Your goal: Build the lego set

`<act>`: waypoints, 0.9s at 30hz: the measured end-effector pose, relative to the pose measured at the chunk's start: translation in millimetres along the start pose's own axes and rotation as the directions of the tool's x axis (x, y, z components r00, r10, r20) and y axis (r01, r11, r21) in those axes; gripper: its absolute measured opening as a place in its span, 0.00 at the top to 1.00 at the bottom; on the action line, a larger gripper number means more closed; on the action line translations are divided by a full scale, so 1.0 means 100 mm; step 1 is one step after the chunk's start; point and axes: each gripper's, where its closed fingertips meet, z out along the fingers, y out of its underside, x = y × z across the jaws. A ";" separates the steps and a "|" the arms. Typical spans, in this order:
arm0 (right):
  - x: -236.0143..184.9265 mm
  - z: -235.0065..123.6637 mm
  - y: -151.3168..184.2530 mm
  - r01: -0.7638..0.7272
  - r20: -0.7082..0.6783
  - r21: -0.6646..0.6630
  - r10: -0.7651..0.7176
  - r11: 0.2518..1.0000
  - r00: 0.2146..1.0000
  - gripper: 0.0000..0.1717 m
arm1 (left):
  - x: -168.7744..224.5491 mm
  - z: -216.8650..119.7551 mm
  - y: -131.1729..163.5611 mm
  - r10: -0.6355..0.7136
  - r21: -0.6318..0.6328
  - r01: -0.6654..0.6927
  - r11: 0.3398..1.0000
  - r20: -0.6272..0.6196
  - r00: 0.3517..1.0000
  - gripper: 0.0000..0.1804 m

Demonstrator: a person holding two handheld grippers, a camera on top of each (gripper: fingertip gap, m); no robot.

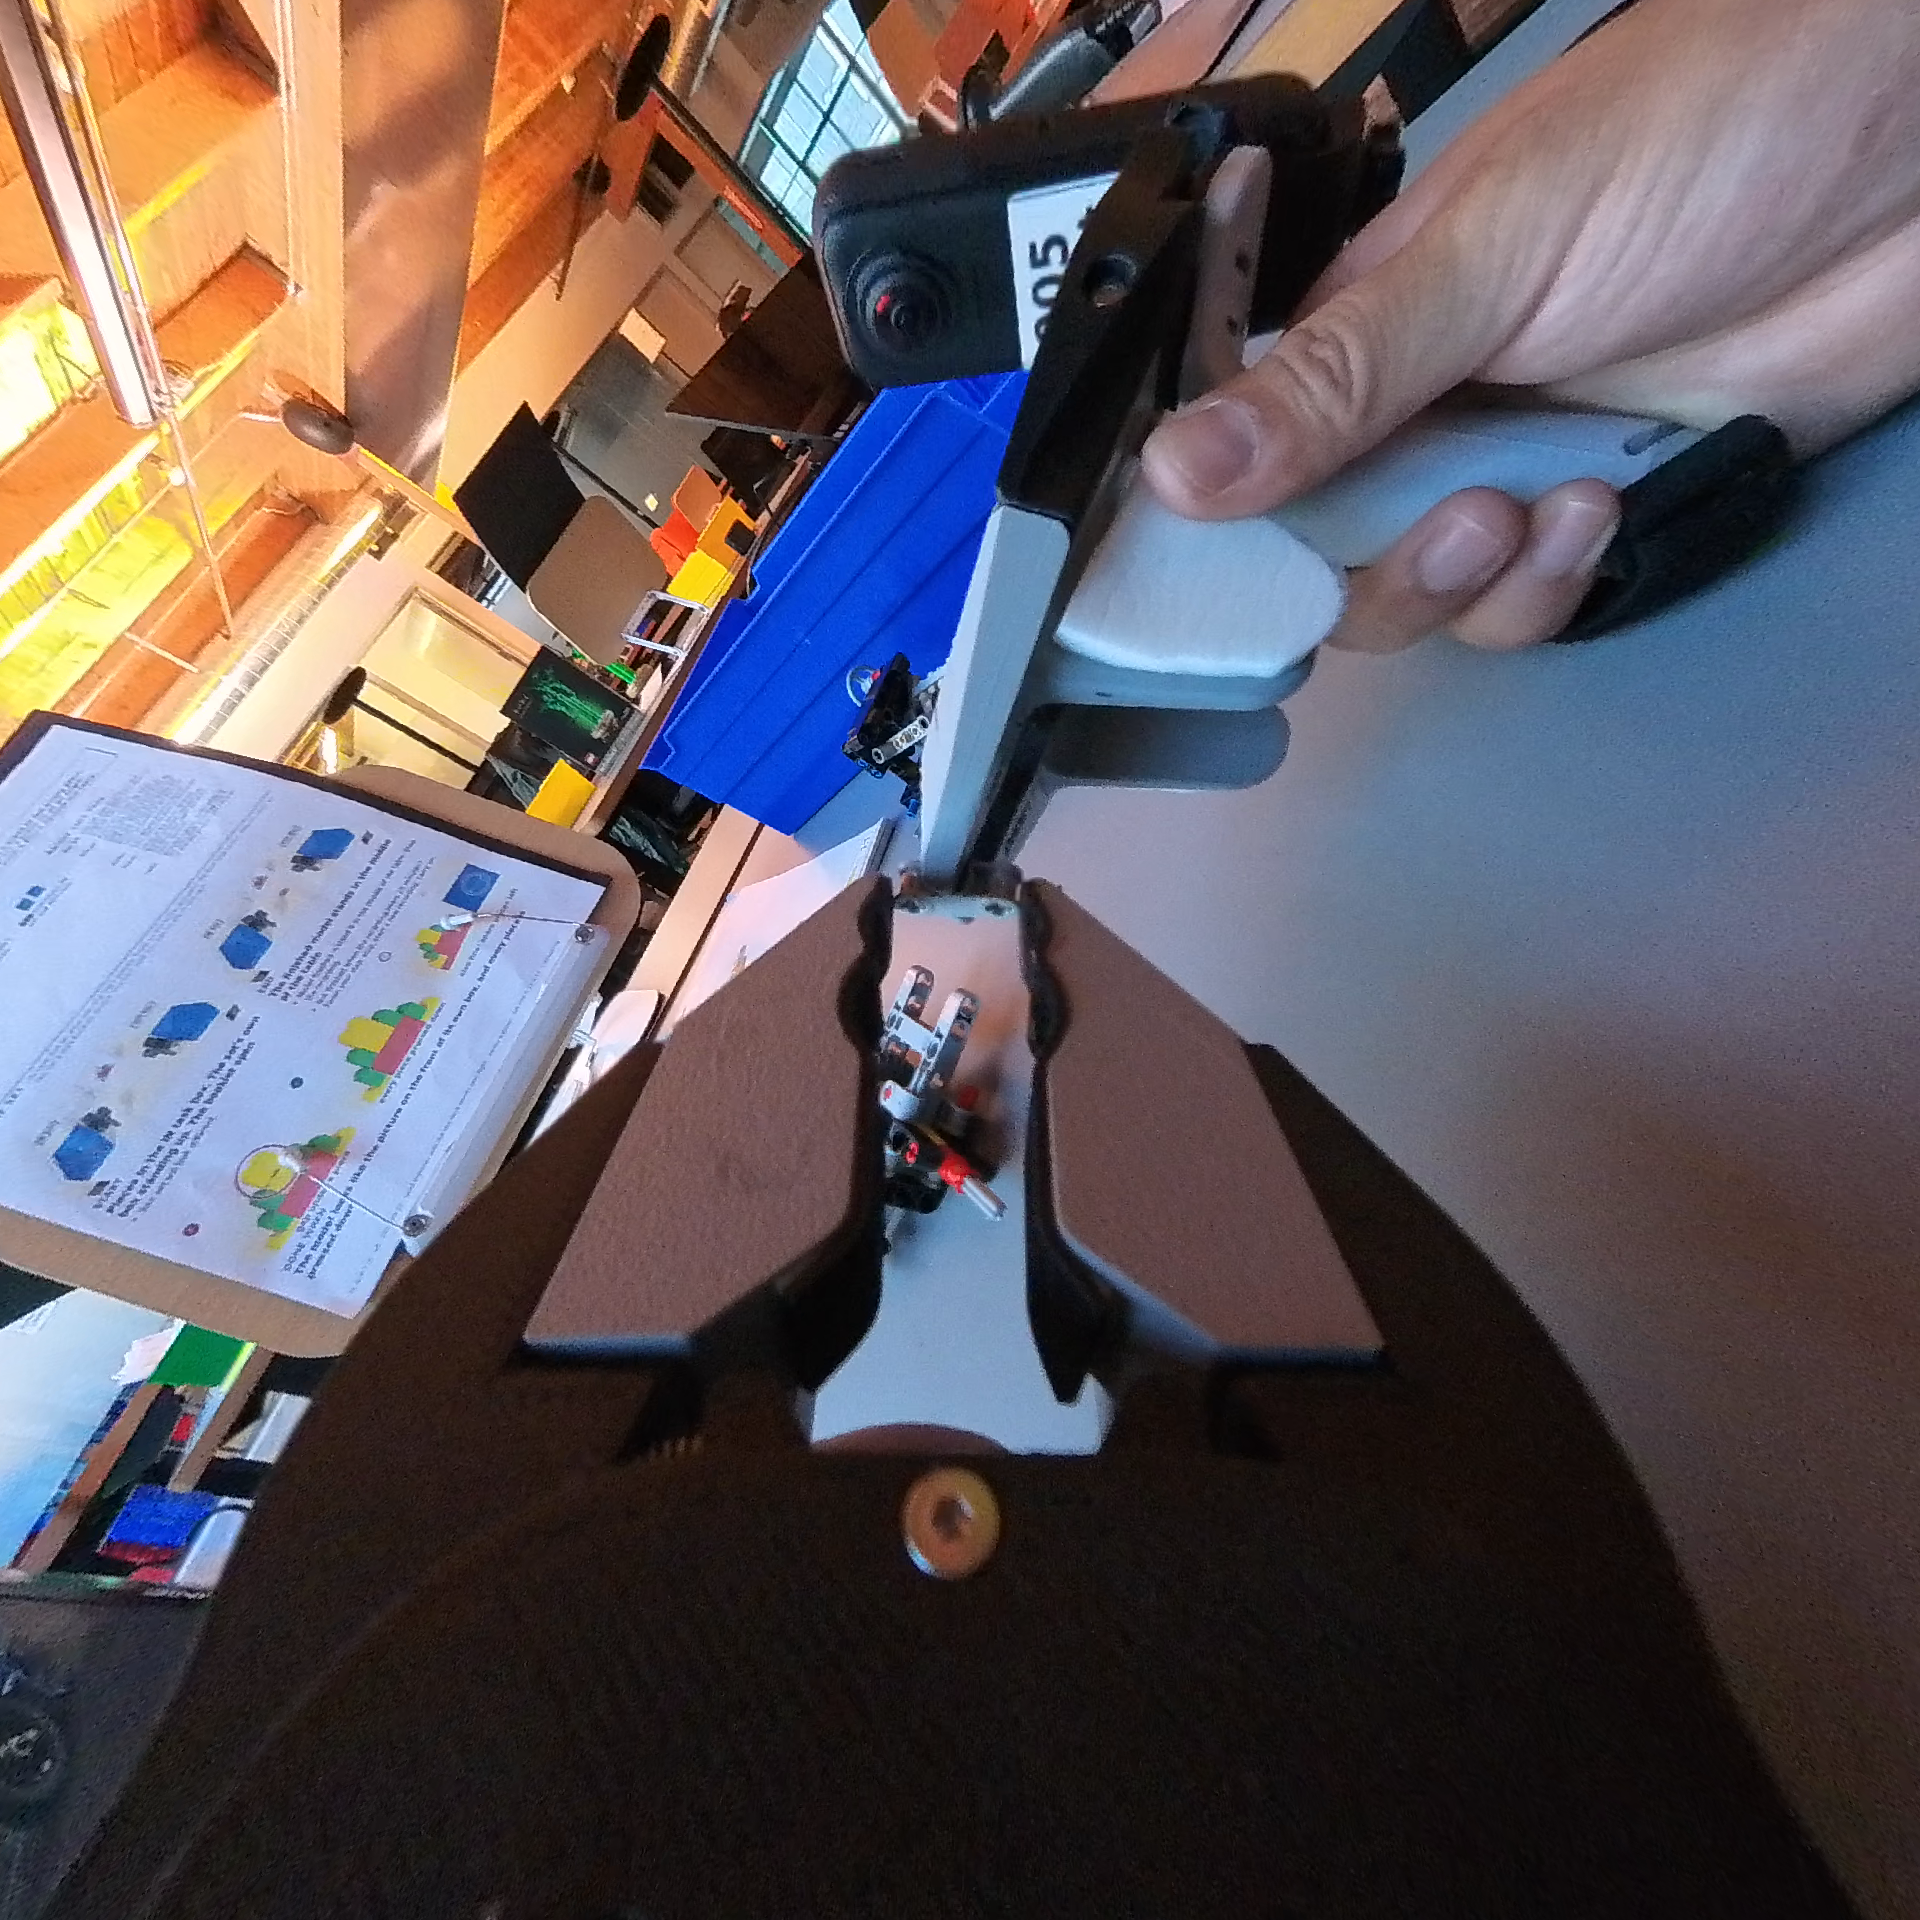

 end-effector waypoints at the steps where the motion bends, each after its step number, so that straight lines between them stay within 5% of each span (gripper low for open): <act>1: 0.00 0.00 0.00 -0.003 0.004 -0.001 0.003 1.000 1.000 0.98 | 0.00 0.00 0.00 0.002 0.002 -0.002 1.000 0.001 1.000 0.88; 22: -0.17 -0.03 0.04 0.079 0.072 -0.031 -0.077 0.996 0.994 0.98 | 0.03 -0.08 -0.14 0.133 0.065 -0.136 0.989 0.049 0.990 0.88; 27: 0.14 -0.20 -0.02 0.260 -0.183 -0.109 -0.276 0.960 0.944 0.98 | 0.02 -0.02 0.04 -0.021 -0.021 0.021 1.000 0.001 1.000 0.83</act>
